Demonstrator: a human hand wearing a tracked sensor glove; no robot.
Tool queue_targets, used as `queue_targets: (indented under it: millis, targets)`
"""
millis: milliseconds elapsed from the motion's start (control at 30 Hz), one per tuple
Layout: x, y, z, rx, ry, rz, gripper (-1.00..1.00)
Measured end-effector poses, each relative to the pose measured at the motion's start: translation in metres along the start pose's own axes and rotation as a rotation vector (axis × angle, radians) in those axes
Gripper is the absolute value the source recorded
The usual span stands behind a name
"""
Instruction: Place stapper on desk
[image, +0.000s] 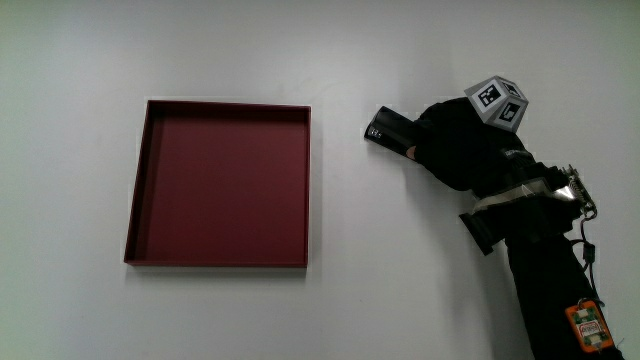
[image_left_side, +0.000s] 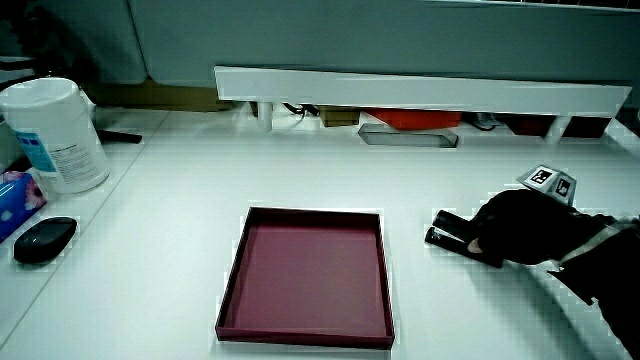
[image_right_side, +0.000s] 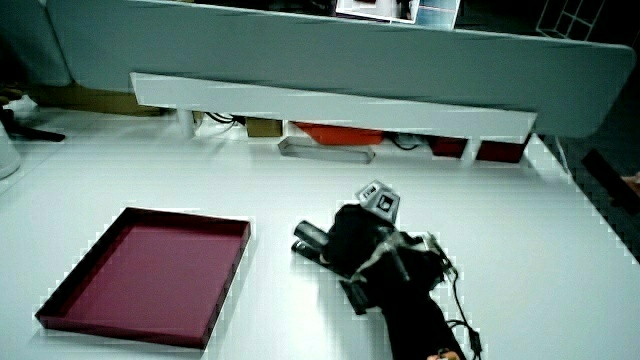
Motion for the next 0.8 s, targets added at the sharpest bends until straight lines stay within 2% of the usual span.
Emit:
queue_targets:
  millis: [33, 167, 367, 467, 500, 600, 733, 767, 800]
  targets:
    - [0.006, 0.003, -0.003, -0.006, 0.003, -0.018, 0.00]
    - [0.006, 0.000, -0.004, 0.000, 0.027, 0.006, 0.00]
    - [0.014, 0.001, -0.006, -0.003, 0.047, -0.006, 0.00]
    - [0.012, -0.001, -0.006, -0.018, 0.044, -0.010, -0.21]
    - [0.016, 0.001, -0.008, -0.024, 0.049, -0.026, -0.29]
    - [0.019, -0.001, -0.006, -0.054, 0.048, -0.028, -0.50]
    - [0.007, -0.017, 0.006, -0.052, 0.005, -0.013, -0.79]
    - [-0.003, -0.026, 0.011, -0.049, -0.007, 0.011, -0.86]
    - [-0.009, -0.032, 0.014, -0.073, -0.026, 0.010, -0.93]
